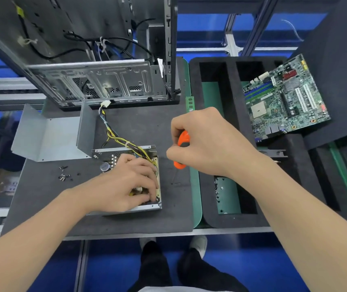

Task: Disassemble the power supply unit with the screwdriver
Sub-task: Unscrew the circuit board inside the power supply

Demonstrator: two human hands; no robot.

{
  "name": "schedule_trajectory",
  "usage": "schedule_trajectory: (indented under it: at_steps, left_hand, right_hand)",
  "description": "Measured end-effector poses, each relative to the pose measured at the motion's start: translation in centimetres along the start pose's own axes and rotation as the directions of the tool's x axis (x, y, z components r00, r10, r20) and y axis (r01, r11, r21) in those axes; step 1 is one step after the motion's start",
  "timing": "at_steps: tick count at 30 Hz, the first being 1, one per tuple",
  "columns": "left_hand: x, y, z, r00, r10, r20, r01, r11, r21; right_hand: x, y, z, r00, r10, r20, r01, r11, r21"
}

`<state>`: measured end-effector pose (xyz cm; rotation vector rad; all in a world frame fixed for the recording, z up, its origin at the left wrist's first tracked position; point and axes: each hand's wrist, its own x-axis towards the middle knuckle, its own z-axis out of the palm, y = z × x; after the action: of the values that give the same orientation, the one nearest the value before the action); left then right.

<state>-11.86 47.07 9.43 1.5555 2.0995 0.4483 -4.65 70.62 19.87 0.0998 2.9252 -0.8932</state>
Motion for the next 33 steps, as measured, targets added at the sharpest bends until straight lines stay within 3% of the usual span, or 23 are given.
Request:
schedule_trajectory:
  at_steps: [4,10,13,16,20,24,28,31,33]
  left_hand:
    - [0.9,0.9,0.6,0.993,-0.079,-0.092,0.092,0.985,0.145]
    - [3.5,2.3,0.3,0.97,-0.201,0.141,0.122,0.894,0.432]
    - [3.3,2.5,0.3,0.974,-0.154,0.167,0.085,0.928,0.363]
    - [2.4,2.2,0.3,0.996,-0.065,0.068,0.045,0.965,0.259]
    - [2.1,2.1,0.6,0.998,-0.047,-0.042,0.052,0.99,0.128]
    - [2.1,1.5,0.5,0.998,-0.045,-0.045,0.047,0.999,0.027]
    - [1.5,0.6,-0.2,0.979,0.005,-0.202,0.014,0.995,0.096]
    - [0.7,0.3,-0.6,0.945,-0.054,-0.322,0.12,0.975,0.187]
    - [0.3,0.2,-0.6,0.923,-0.116,-0.367,0.179,0.973,0.144]
  right_hand:
    - [0.0,0.2,0.4,1.0,0.005,0.012,-0.004,1.0,-0.016]
    - [0.0,0.2,0.7,1.0,-0.005,0.025,0.006,1.0,-0.029]
    - [-0.2,0.2,0.7,1.0,-0.007,0.027,0.007,1.0,-0.023]
    - [-0.3,0.3,0.6,1.0,0.0,0.027,0.001,1.0,-0.018]
    - [-0.3,0.4,0.5,0.999,0.008,0.033,-0.007,1.0,-0.021]
    - [-0.4,0.5,0.3,0.999,0.013,0.036,-0.013,1.0,-0.014]
    - [-0.4,0.6,-0.5,1.0,0.006,0.016,-0.006,1.0,-0.007]
    - [-0.4,0.3,-1.4,1.0,-0.005,-0.016,0.005,1.0,-0.007]
    - [-0.3,-0.4,-2.2,0.999,-0.006,-0.054,0.007,1.0,0.012]
